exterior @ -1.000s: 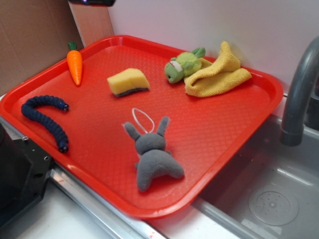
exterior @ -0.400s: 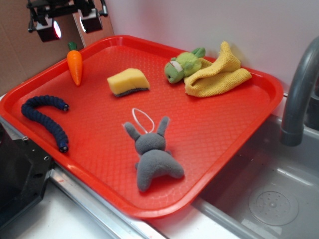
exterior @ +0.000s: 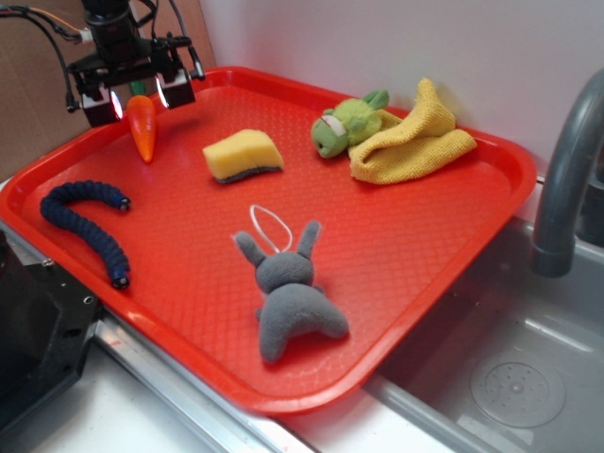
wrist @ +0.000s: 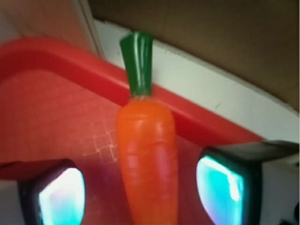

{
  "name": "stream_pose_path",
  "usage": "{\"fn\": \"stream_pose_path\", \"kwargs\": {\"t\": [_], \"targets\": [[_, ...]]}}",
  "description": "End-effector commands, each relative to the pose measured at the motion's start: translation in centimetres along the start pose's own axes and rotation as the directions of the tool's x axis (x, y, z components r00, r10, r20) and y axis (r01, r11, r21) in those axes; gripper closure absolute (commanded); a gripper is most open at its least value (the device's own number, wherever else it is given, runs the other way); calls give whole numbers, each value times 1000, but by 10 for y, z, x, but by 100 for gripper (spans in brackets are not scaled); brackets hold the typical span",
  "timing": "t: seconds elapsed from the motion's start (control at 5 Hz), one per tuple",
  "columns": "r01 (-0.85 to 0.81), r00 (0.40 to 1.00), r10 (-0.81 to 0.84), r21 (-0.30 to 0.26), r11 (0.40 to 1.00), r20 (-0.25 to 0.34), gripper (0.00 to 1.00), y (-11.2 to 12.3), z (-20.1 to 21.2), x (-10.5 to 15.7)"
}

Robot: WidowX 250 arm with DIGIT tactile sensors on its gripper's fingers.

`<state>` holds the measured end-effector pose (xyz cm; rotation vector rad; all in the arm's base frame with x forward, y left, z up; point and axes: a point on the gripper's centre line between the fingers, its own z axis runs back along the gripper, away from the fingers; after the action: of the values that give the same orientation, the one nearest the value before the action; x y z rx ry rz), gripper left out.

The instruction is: Grab the carrot.

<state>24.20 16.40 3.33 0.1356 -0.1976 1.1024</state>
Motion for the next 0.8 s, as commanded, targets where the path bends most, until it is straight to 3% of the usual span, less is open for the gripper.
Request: {"fn": "stream_pose_path", "kwargs": {"t": [0.0,0.2,0.4,0.6], "targets": [[14,1000,-14,-7,1000,-10,49,16,-14,2],[62,997,-63,-19,998,-46,100,10,-4,-1],[181,981,-183,-47,982,-61,100,0,30,-12],[279,959,-282,-104,955,-20,100,-6,71,-31]]}}
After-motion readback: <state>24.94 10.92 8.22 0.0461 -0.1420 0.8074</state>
